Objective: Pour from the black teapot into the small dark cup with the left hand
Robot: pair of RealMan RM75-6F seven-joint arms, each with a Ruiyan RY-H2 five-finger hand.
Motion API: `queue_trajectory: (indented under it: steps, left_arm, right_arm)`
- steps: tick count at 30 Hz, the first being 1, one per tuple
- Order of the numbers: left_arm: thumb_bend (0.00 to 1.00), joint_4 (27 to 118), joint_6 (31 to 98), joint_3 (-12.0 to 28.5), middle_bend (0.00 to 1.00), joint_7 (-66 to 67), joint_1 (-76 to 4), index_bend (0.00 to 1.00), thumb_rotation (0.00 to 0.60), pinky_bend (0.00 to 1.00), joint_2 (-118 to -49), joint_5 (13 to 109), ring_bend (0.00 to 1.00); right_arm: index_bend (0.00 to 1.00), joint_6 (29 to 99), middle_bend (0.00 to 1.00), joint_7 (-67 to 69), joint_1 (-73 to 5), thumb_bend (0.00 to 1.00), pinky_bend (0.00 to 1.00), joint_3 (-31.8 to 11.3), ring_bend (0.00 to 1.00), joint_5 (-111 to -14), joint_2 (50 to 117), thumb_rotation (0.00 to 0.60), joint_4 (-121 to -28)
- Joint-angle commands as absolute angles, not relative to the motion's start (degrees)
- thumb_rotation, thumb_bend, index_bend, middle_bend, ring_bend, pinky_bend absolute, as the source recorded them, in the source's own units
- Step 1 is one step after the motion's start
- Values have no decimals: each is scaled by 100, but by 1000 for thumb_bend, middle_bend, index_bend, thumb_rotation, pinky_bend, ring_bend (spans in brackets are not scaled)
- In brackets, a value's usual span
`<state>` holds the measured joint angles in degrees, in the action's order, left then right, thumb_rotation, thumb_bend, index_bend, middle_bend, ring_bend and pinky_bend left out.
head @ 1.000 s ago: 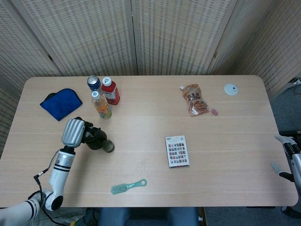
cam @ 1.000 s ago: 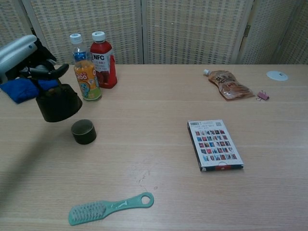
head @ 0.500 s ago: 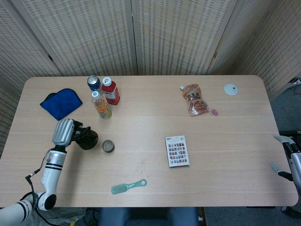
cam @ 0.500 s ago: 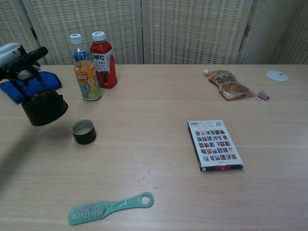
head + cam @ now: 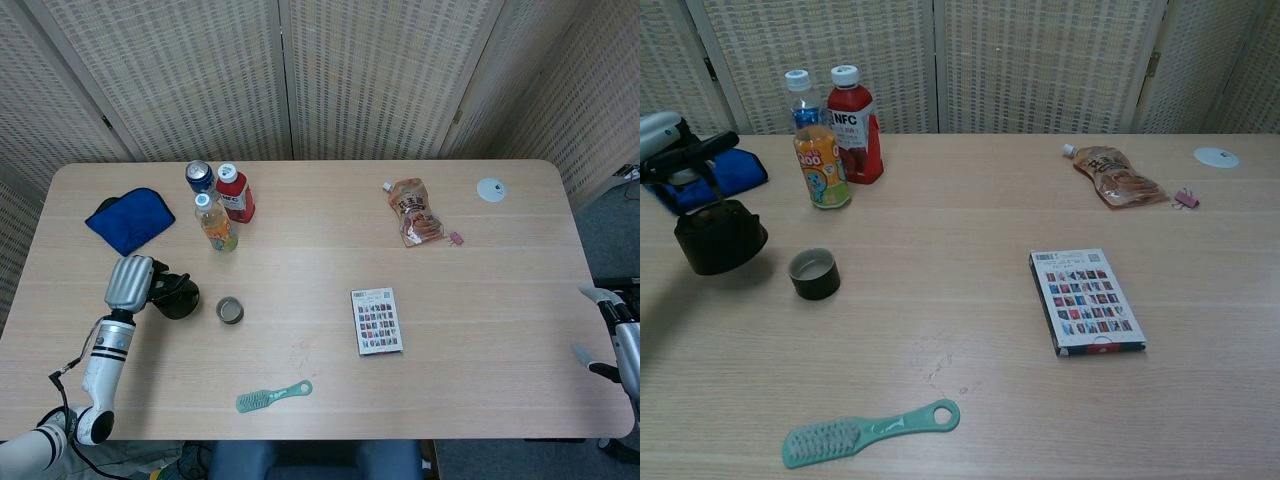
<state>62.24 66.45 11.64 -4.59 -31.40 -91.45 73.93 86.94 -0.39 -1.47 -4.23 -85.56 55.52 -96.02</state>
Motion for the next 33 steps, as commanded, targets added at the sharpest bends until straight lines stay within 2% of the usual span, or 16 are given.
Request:
queue_trajectory:
  steps: [1,14,23,28,33]
  left_arm:
    - [96,6111,6653,1118,1000,-404,-3146,1000,0,532,-9187,7450,917]
    - [96,5422,6661,852,1000,-157,-3169,987,0,508,-9508,7744,888]
    - [96,5315,6564,798,993,-103,-3157,960,0,506,-9608,7760,860]
    - [96,5396,6556,817,915,-10,-3141,884,0,500,-9591,7731,783]
    - [96,5563,6649,844,755,8,-3107,740,0,457,-9530,7749,613]
  right_arm:
    - [202,8694,252,-38,-151,163,313,-425,200,-8556,5554,600,-9601]
    - [202,8681,252,-22,-153,163,313,-414,200,-8543,5564,600,-9580]
    - [203,8670,252,-29,-153,162,313,-407,200,-8531,5571,600,-9572]
    - [202,8683,252,-33,-147,163,313,-409,200,-8528,5564,600,-9581]
    - [202,8686,252,-26,-146,163,313,-407,199,-8528,5566,600,-9578]
